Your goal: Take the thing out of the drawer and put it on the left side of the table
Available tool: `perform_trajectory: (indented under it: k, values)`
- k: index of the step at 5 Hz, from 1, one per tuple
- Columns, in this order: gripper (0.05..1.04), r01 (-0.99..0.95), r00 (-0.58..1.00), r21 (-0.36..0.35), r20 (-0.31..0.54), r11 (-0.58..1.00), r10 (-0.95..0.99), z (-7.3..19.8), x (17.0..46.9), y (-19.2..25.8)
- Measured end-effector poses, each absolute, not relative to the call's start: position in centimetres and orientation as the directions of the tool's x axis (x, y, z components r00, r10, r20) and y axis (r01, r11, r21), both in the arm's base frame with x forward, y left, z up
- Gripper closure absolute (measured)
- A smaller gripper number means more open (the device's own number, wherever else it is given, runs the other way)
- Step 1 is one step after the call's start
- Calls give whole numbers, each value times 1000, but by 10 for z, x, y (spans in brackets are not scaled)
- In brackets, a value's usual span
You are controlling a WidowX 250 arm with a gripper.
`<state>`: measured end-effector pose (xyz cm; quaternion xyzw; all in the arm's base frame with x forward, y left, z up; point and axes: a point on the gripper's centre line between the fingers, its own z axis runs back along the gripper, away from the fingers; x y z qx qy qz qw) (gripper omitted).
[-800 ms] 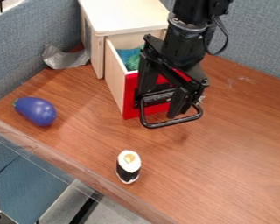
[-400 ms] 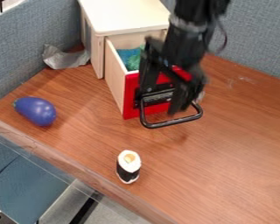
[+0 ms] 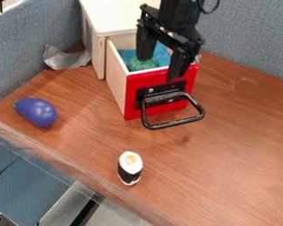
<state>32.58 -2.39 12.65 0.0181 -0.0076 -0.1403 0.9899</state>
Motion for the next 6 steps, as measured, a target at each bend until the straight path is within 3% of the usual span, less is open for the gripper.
perform_trajectory:
  k: [2,6]
  values:
    - [83,266,964,39,-34,963,-265,107,360,-4]
    - [83,204,979,31,-31,979,-203,105,397,32]
